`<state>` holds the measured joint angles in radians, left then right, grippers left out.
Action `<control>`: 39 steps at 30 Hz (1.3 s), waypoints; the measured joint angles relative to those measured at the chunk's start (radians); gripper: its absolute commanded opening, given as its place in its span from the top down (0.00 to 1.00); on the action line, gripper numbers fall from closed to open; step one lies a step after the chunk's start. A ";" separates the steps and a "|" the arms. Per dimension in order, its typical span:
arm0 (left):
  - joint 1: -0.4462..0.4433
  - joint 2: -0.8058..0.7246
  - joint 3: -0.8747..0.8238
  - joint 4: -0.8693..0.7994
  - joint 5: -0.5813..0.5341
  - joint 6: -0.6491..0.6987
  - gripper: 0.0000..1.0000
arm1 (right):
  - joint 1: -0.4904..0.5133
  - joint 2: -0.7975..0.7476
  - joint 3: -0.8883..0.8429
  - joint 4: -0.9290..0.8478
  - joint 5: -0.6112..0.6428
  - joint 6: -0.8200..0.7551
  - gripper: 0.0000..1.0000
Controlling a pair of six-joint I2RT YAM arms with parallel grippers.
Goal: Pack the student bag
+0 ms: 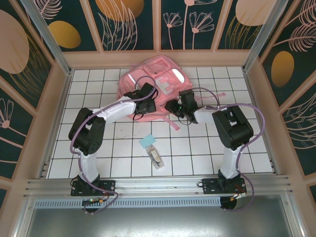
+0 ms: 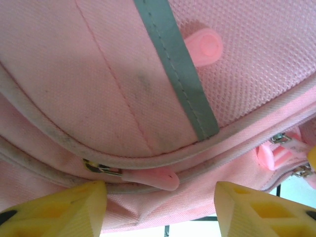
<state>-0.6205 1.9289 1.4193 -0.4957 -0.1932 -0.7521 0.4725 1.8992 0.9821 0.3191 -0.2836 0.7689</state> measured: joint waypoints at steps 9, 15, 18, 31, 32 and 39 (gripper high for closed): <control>0.000 0.000 0.000 0.016 -0.127 0.000 0.40 | 0.003 0.013 0.000 0.018 -0.007 0.001 0.62; 0.005 -0.012 -0.036 0.023 -0.165 0.011 0.47 | 0.005 0.015 -0.002 0.035 -0.014 0.008 0.62; 0.024 -0.042 -0.077 0.018 -0.175 0.024 0.47 | 0.005 0.017 -0.002 0.037 -0.014 0.015 0.62; 0.085 -0.158 -0.127 -0.024 -0.172 0.093 0.43 | 0.001 0.018 -0.002 0.037 -0.014 0.019 0.62; 0.085 -0.162 -0.125 -0.021 -0.154 0.100 0.42 | 0.001 0.018 -0.002 0.037 -0.014 0.019 0.62; 0.085 -0.109 -0.060 -0.014 -0.068 0.201 0.43 | 0.001 0.018 -0.002 0.033 -0.013 0.018 0.62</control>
<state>-0.5358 1.8194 1.3590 -0.5095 -0.2611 -0.5514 0.4732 1.9167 0.9802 0.3523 -0.2966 0.7872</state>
